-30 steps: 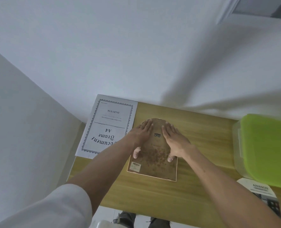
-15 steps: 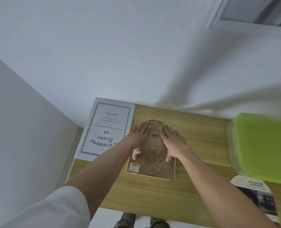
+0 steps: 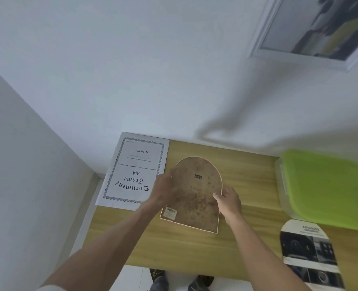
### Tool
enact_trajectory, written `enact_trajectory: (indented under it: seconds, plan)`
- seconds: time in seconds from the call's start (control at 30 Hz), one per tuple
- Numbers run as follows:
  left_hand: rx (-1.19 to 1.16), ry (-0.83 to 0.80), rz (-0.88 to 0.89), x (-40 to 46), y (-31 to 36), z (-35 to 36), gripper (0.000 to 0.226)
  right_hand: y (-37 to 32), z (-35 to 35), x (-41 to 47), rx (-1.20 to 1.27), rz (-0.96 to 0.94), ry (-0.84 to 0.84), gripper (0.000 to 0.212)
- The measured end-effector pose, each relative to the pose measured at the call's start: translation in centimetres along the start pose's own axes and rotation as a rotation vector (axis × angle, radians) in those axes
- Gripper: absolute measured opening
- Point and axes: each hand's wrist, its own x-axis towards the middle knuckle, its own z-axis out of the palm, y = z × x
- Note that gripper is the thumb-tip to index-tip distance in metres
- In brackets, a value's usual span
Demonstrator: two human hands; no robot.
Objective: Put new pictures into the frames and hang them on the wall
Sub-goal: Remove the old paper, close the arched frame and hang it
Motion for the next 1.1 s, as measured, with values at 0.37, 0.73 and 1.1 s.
enact_trajectory:
  seconds: [0.37,0.73,1.1]
  plan:
    - [-0.401,0.143,-0.244,-1.6,3.4,-2.1,0.045,-2.7,-5.2,-2.0,0.129,-0.129,0.006,0.027]
    - [-0.331,0.388,0.003,-8.0,12.6,-3.6,0.023,-8.4,-12.3,-8.3,0.047,-0.474,0.015,0.049]
    - [0.014,0.727,0.409,-17.2,19.5,1.1,0.011,-16.0,-15.6,-18.1,0.252,-0.665,-0.17,0.039]
